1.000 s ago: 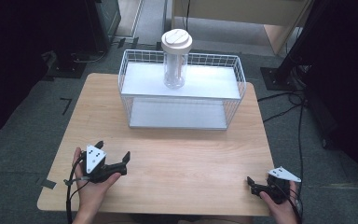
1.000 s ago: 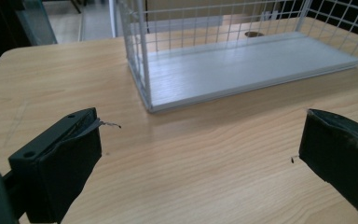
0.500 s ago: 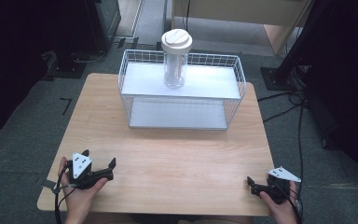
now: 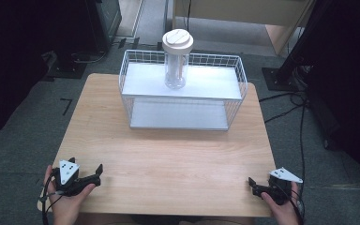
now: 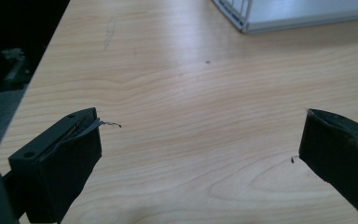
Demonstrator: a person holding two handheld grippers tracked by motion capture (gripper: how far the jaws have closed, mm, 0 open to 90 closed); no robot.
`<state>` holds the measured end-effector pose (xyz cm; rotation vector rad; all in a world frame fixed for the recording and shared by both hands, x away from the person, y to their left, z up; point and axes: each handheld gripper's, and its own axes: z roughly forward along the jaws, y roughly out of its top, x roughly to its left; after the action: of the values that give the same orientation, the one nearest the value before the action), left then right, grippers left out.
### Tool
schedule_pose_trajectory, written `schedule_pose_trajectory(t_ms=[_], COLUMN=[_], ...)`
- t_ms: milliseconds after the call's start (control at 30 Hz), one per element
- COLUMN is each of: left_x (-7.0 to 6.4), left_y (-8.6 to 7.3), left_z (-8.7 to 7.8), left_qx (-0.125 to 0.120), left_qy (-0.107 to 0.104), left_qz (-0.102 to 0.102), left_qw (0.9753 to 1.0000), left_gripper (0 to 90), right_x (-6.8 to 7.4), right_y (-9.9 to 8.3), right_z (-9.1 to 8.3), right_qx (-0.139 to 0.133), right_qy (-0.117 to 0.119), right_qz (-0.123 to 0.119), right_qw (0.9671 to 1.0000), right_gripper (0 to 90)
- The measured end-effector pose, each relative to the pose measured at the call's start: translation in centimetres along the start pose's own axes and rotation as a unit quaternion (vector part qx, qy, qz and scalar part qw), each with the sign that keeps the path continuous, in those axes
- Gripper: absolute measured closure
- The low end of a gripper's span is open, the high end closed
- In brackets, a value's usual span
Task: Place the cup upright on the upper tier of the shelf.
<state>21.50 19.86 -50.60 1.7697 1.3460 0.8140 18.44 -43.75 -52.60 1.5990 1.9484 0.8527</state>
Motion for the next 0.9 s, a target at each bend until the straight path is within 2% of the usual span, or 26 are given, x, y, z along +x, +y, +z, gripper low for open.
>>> schedule_pose_trajectory(t_ms=[133,200,400,567,667,833,900], left_x=[0.8,1.1,2.0,2.7,2.8,2.5,2.6], left_y=[-0.7,-0.9,-1.1,-1.5,-1.7,-1.7,-1.6], left_z=[0.1,0.0,-0.1,-0.1,0.1,0.4,0.5], left_qx=[0.016,0.023,0.046,0.084,0.096,0.108,0.111], left_qy=[0.005,0.001,0.002,0.010,0.008,0.012,0.007], left_qz=[-0.003,-0.008,-0.003,0.009,0.004,0.014,0.006], left_qw=[0.9999,0.9997,0.9990,0.9964,0.9954,0.9940,0.9937], left_gripper=[0.0,0.0,0.0,0.0,0.0,0.0,0.0], right_x=[0.0,0.0,0.0,0.0,0.0,0.0,0.0], right_y=[0.0,0.0,0.0,0.0,0.0,0.0,0.0], right_z=[0.0,0.0,0.0,0.0,0.0,0.0,0.0], right_qx=[0.000,0.000,0.000,0.000,0.000,0.000,0.000], right_qy=[0.000,0.000,0.000,0.000,0.000,0.000,0.000], right_qz=[0.000,0.000,0.000,0.000,0.000,0.000,0.000], right_qw=[1.0000,1.0000,1.0000,1.0000,1.0000,1.0000,1.0000], right_gripper=[5.8,5.8,5.8,5.8,5.8,5.8,5.8])
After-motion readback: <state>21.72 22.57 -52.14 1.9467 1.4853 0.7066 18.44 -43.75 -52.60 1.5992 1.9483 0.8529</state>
